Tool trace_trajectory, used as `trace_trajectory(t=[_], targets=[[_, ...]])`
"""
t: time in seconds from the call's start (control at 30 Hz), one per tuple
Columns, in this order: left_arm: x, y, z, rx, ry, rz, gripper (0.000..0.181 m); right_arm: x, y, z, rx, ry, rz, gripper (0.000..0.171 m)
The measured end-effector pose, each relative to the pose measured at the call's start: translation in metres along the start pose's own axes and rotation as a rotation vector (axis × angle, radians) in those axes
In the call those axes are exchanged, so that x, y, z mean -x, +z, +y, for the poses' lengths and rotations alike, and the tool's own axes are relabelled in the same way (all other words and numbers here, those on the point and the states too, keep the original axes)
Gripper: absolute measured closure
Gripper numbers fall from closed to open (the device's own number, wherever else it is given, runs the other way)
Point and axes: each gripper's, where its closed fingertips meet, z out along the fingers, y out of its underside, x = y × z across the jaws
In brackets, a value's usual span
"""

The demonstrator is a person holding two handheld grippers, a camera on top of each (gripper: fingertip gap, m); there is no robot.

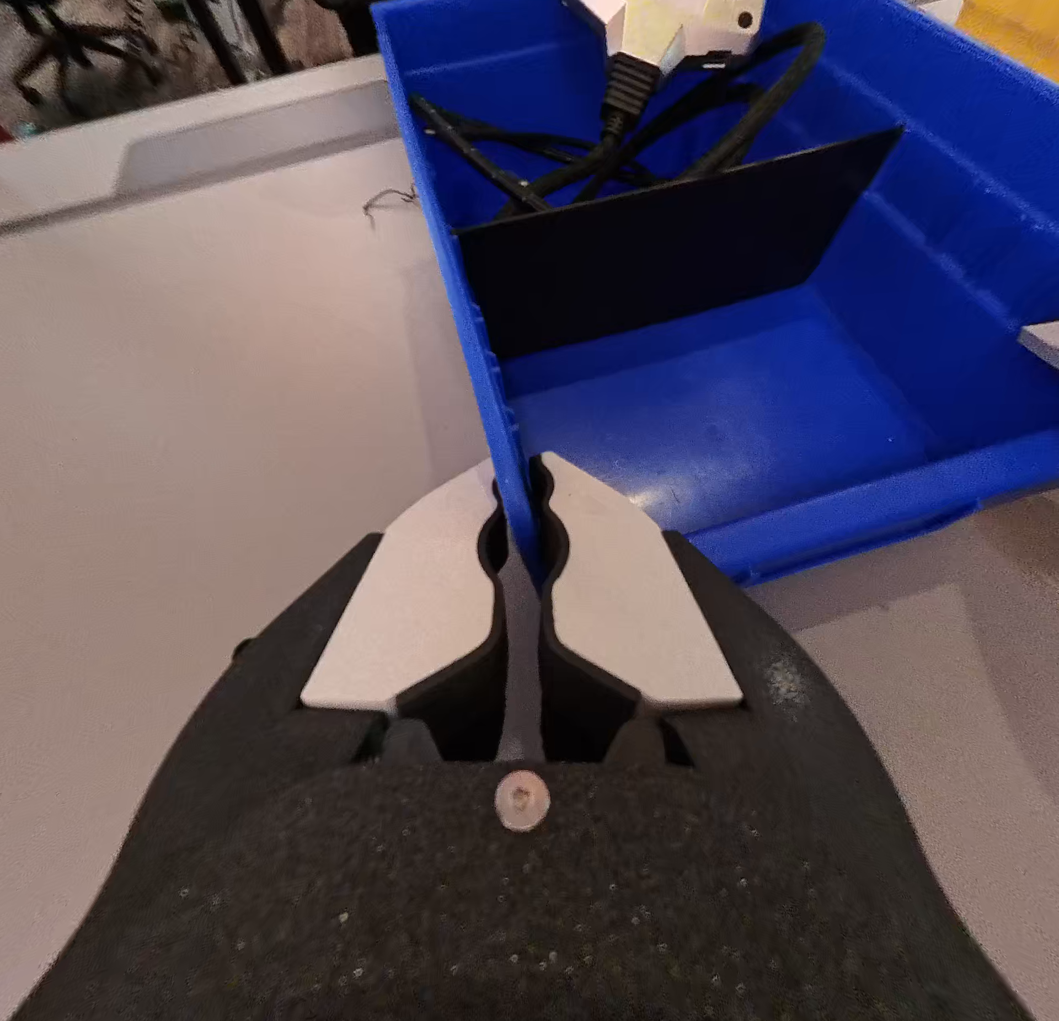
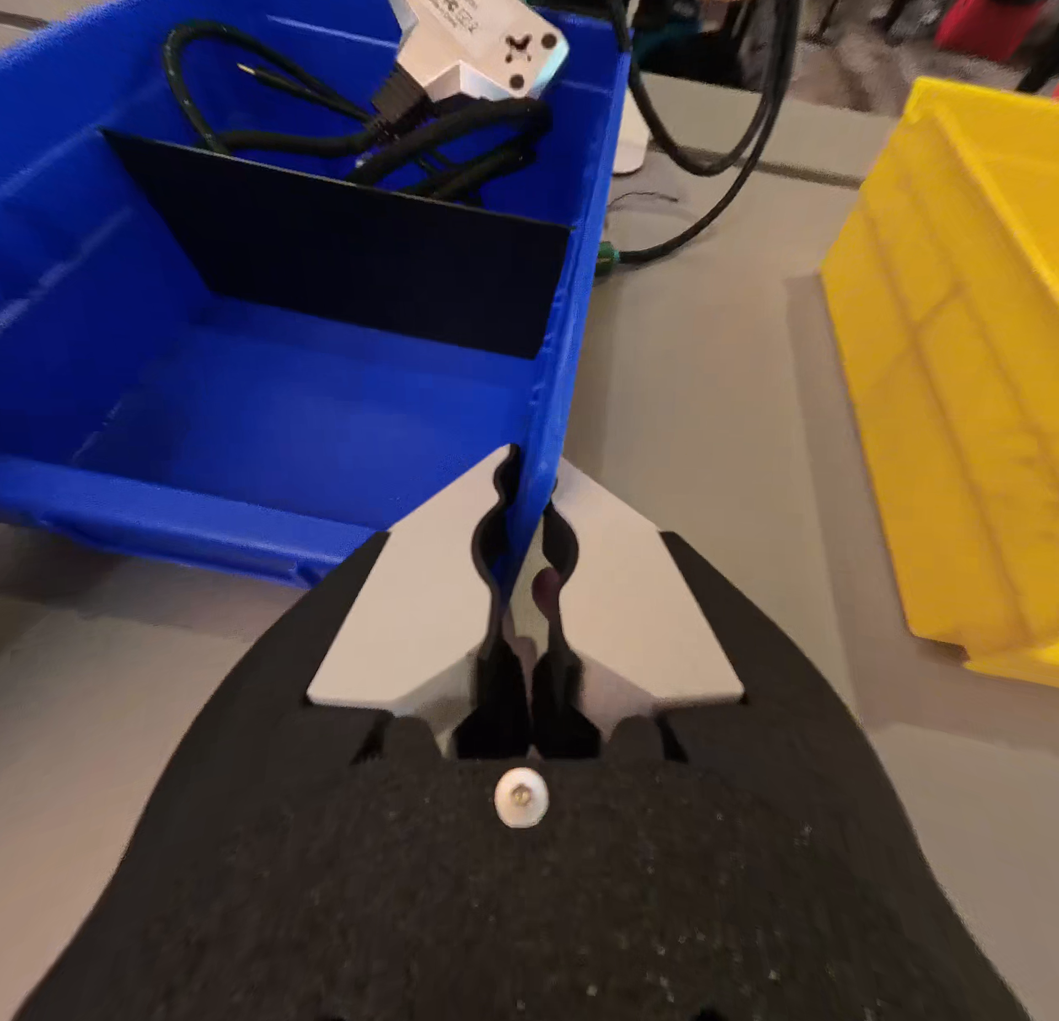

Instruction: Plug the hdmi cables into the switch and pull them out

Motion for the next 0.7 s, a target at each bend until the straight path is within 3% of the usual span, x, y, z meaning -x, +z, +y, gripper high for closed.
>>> trace_trajectory(t=[0.13, 0.37, 0.53, 0.7], targets=[[0.0, -0.022, -0.015, -0.099, 0.058, -0.005, 0.178, 0.003, -0.023, -0.004, -0.077, 0.001, 0.05, 0.169], [0.038, -0.076, -0.056, -0.336, 0.061, -0.038, 0.178, 0.03, -0.073, -0.065, -0.307, -0.037, 0.108, 0.168], [0.119, -0.117, -0.049, -0.423, -0.012, -0.118, 0.177, 0.107, -0.079, -0.111, -0.411, -0.09, 0.035, 0.168], [0.207, -0.132, -0.011, -0.356, -0.105, -0.218, 0.178, 0.204, -0.047, -0.129, -0.382, -0.129, -0.087, 0.168]])
